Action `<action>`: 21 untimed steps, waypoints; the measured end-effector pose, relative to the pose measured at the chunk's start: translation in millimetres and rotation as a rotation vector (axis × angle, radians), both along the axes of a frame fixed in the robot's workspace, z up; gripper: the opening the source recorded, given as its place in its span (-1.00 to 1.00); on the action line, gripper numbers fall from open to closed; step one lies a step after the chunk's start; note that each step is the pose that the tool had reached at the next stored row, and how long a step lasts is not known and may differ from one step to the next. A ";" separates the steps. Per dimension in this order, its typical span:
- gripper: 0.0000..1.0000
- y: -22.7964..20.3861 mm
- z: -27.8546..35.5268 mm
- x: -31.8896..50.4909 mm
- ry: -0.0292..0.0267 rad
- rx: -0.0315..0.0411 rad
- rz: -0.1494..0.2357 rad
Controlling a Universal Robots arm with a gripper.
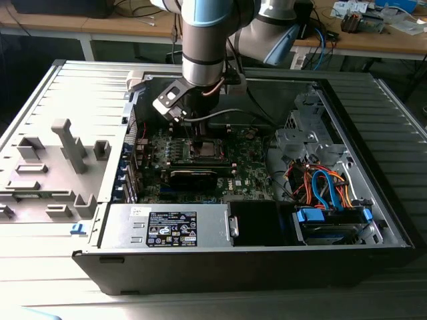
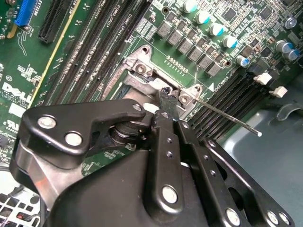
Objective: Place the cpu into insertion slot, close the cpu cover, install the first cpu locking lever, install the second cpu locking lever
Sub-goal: 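Close the cpu cover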
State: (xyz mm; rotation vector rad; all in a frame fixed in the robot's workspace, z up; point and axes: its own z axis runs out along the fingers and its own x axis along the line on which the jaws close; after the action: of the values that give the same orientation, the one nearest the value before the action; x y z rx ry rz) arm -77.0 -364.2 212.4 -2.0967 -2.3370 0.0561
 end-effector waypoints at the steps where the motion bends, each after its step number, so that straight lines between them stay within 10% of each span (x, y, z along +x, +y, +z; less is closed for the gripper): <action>1: -0.79 0.0 -1.2 0.0 0.0000 0.0000 0.000; 21: -0.79 0.0 -1.9 2.5 0.0000 -0.0002 0.001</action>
State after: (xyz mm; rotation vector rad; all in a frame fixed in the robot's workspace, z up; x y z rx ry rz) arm -74.5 -364.2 210.5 -2.0962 -2.3378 0.0563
